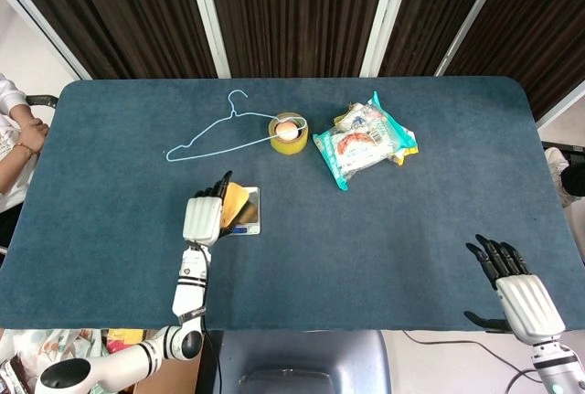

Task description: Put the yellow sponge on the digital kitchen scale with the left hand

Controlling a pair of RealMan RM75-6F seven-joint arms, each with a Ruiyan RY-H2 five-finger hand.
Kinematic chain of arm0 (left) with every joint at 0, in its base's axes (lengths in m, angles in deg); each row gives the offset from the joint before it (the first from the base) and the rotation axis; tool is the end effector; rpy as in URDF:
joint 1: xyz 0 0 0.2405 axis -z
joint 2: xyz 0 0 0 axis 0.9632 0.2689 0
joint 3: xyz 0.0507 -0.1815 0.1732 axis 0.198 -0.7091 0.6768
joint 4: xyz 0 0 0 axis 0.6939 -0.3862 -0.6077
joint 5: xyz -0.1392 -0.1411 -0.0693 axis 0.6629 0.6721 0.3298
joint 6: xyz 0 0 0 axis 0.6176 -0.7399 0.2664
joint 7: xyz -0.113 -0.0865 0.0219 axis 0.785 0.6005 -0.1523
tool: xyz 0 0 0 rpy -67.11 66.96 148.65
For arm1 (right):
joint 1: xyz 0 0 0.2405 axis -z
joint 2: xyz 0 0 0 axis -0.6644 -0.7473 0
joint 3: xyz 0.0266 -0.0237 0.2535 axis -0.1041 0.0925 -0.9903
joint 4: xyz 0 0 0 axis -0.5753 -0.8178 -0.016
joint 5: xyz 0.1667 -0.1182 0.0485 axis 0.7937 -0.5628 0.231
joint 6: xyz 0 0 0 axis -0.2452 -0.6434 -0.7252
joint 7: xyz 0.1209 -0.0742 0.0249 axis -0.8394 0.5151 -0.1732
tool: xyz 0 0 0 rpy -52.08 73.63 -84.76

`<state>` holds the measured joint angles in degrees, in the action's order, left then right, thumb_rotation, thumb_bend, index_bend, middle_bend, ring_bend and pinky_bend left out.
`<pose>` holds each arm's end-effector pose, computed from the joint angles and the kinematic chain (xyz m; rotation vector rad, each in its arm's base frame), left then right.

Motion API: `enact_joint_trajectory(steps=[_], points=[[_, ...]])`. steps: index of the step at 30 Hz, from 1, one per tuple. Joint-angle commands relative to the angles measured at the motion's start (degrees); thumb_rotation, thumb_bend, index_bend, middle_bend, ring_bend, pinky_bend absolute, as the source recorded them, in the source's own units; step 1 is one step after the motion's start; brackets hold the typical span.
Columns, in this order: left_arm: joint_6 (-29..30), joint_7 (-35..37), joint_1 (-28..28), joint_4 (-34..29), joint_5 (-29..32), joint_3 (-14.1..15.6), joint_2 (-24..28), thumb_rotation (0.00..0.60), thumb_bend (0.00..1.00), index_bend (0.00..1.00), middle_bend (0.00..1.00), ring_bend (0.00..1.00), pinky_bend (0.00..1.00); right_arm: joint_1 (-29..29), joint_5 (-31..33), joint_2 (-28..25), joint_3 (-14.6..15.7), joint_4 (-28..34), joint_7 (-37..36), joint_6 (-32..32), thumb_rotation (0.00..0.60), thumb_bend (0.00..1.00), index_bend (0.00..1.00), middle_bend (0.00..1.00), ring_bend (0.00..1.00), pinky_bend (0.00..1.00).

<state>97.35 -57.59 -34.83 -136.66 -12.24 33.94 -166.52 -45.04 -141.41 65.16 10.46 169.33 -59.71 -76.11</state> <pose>-0.1402 0.3541 -0.0875 -1.4505 -0.9163 -1.0408 -0.2902 -0.1438 0.1528 1.5871 -1.0103 0.8416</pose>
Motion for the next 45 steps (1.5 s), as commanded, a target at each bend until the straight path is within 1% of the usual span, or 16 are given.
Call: enact_joint_trajectory(steps=[1, 3, 6, 12, 21, 25, 27, 28, 31, 32, 35, 37, 39, 40, 43, 45], points=[[-0.4, -0.2, 0.3, 0.2, 0.5, 0.0, -0.2, 0.6, 0.29, 0.0, 0.22, 0.2, 0.35, 0.0, -0.1, -0.1, 0.1, 0.1, 0.0, 0.0, 0.6, 0.2, 0.0, 0.0, 0.0, 0.0], [-0.9, -0.6, 0.4, 0.3, 1.1, 0.1, -0.3, 0.6, 0.29, 0.0, 0.2, 0.16, 0.33, 0.1, -0.1, -0.2, 0.1, 0.1, -0.1, -0.1, 0.6, 0.2, 0.0, 0.0, 0.0, 0.0], [-1.1, -0.9, 0.6, 0.8, 1.4, 0.4, -0.5, 0.6, 0.29, 0.0, 0.18, 0.14, 0.32, 0.1, -0.2, -0.2, 0.1, -0.1, -0.4, -0.4, 0.6, 0.2, 0.0, 0.0, 0.0, 0.0], [-2.1, -0.5, 0.9, 0.6, 2.1, 0.7, -0.3, 0.6, 0.29, 0.0, 0.1, 0.03, 0.24, 0.2, -0.2, -0.3, 0.0, -0.3, -0.6, -0.6, 0.6, 0.2, 0.0, 0.0, 0.0, 0.0], [-0.9, 0.5, 0.8, -2.2, 1.1, 1.6, 0.5, 0.6, 0.28, 0.0, 0.09, 0.01, 0.23, 0.4, -0.5, -0.3, 0.0, -0.3, -0.5, -1.0, 0.6, 0.19, 0.0, 0.0, 0.0, 0.0], [2.6, 1.8, -0.5, -6.6, -2.3, 3.7, 2.6, 0.6, 0.28, 0.0, 0.08, 0.0, 0.22, 0.3, -0.6, -0.2, 0.0, -0.4, -0.3, -0.9, 0.6, 0.2, 0.0, 0.0, 0.0, 0.0], [5.8, 2.7, -2.4, -11.2, -5.5, 6.0, 5.2, 0.6, 0.28, 0.0, 0.07, 0.0, 0.21, 0.3, -0.7, -0.1, 0.1, -0.4, 0.0, -0.7, 0.6, 0.2, 0.0, 0.0, 0.0, 0.0], [7.7, 4.0, -3.9, -14.7, -7.5, 7.8, 7.3, 0.6, 0.27, 0.0, 0.07, 0.0, 0.2, 0.3, -0.8, -0.1, 0.2, -0.3, 0.2, -0.6, 0.6, 0.2, 0.0, 0.0, 0.0, 0.0], [10.2, 8.2, -8.2, -23.4, -11.7, 13.2, 14.8, 0.6, 0.27, 0.0, 0.04, 0.0, 0.14, 0.2, -0.9, 0.1, 0.4, -0.1, 0.9, -0.4, 0.6, 0.19, 0.0, 0.0, 0.0, 0.0], [11.6, 9.5, -10.2, -26.2, -13.7, 16.0, 18.3, 0.6, 0.28, 0.0, 0.03, 0.0, 0.13, 0.2, -1.0, 0.3, 0.4, -0.1, 1.3, -0.2, 0.6, 0.19, 0.0, 0.0, 0.0, 0.0], [16.9, 13.0, -15.8, -29.2, -19.4, 23.7, 26.6, 0.6, 0.28, 0.0, 0.01, 0.0, 0.1, 0.1, -1.2, 0.8, 0.5, 0.2, 2.9, 0.1, 0.6, 0.2, 0.0, 0.0, 0.0, 0.0], [21.0, 18.9, -19.6, -28.0, -23.4, 28.7, 30.9, 0.6, 0.28, 0.0, 0.0, 0.0, 0.09, 0.3, -1.5, 1.1, 0.7, 0.6, 4.1, 0.1, 0.6, 0.2, 0.0, 0.0, 0.0, 0.0], [22.8, 24.9, -22.3, -25.0, -24.3, 31.6, 33.2, 0.6, 0.28, 0.0, 0.0, 0.0, 0.08, 0.4, -1.4, 1.6, 0.8, 0.8, 5.3, 0.1, 0.6, 0.2, 0.0, 0.0, 0.0, 0.0], [22.8, 27.8, -23.8, -22.5, -23.4, 32.4, 34.0, 0.6, 0.28, 0.0, 0.0, 0.0, 0.07, 0.5, -1.2, 1.9, 0.8, 0.9, 6.1, 0.3, 0.6, 0.2, 0.0, 0.0, 0.0, 0.0], [21.9, 31.1, -25.9, -16.0, -21.5, 32.4, 34.1, 0.6, 0.28, 0.0, 0.0, 0.0, 0.05, 0.5, -0.8, 2.5, 0.7, 1.1, 7.9, 0.7, 0.6, 0.2, 0.0, 0.0, 0.0, 0.0], [21.4, 30.5, -26.3, -12.7, -21.3, 31.8, 33.8, 0.6, 0.28, 0.0, 0.0, 0.0, 0.05, 0.4, -0.5, 2.9, 0.6, 1.3, 8.9, 1.1, 0.6, 0.19, 0.0, 0.0, 0.0, 0.0]])
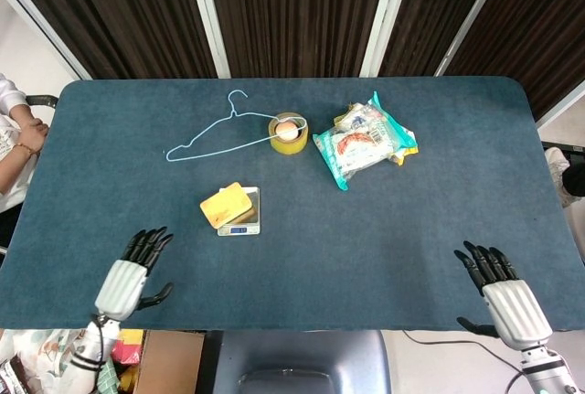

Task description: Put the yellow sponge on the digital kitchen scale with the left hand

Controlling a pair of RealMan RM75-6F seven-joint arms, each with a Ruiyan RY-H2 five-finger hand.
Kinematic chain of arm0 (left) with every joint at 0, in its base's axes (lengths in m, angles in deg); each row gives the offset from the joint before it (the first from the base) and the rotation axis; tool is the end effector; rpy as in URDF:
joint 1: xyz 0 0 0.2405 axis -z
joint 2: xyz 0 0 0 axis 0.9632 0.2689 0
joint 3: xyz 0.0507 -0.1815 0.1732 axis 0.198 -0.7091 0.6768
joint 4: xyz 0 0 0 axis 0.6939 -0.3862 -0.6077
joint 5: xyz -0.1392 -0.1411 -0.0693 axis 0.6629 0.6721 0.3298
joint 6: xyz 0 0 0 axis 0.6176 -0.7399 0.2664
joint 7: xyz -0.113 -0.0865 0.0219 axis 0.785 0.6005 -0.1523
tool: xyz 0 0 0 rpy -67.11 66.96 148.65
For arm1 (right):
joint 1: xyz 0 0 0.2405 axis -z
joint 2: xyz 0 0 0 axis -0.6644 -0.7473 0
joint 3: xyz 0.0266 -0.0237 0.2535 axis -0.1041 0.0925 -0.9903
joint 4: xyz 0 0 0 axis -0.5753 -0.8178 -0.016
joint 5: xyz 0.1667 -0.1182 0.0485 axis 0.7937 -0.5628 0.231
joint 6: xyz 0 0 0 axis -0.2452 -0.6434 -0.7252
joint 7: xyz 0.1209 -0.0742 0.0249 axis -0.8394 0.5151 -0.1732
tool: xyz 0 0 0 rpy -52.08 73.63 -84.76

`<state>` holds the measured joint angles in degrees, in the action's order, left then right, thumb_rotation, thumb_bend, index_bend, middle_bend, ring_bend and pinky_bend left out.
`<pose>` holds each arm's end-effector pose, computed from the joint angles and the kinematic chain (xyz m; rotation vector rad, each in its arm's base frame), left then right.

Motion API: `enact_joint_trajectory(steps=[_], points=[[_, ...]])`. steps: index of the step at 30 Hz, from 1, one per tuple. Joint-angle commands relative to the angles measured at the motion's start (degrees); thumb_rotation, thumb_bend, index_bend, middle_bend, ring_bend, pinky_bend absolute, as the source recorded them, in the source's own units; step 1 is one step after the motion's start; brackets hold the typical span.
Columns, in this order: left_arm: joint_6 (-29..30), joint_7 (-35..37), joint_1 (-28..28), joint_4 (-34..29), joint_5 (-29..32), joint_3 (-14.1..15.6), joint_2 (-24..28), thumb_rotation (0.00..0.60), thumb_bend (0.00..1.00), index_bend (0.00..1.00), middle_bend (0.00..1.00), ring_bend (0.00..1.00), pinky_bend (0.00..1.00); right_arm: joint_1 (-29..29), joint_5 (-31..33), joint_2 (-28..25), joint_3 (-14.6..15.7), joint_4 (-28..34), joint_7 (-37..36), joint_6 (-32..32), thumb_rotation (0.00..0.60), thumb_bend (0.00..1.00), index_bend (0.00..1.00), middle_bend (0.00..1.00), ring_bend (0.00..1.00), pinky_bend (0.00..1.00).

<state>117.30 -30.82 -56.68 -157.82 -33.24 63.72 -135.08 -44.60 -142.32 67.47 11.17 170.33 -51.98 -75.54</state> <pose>-0.2719 0.2060 0.0284 -1.6311 -0.9801 -1.1846 -0.2829 -0.1378 0.1363 1.6437 -0.9499 0.7869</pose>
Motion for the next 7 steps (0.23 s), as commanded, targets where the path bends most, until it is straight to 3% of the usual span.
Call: enact_joint_trajectory(steps=[1, 7], points=[[1.6, 3.7, -4.5, 8.7, -0.6, 1.8, 2.6, 0.6, 0.28, 0.0, 0.0, 0.0, 0.05, -0.1, 0.5, 0.8, -0.1, 0.3, 1.5, 0.7, 0.6, 0.19, 0.0, 0.0, 0.0, 0.0], [4.1, 3.2, -5.5, 8.9, -1.9, -0.4, 2.4, 0.6, 0.29, 0.0, 0.0, 0.0, 0.04, 0.2, 0.7, 0.6, -0.1, 0.6, 1.5, 0.1, 0.6, 0.2, 0.0, 0.0, 0.0, 0.0]])
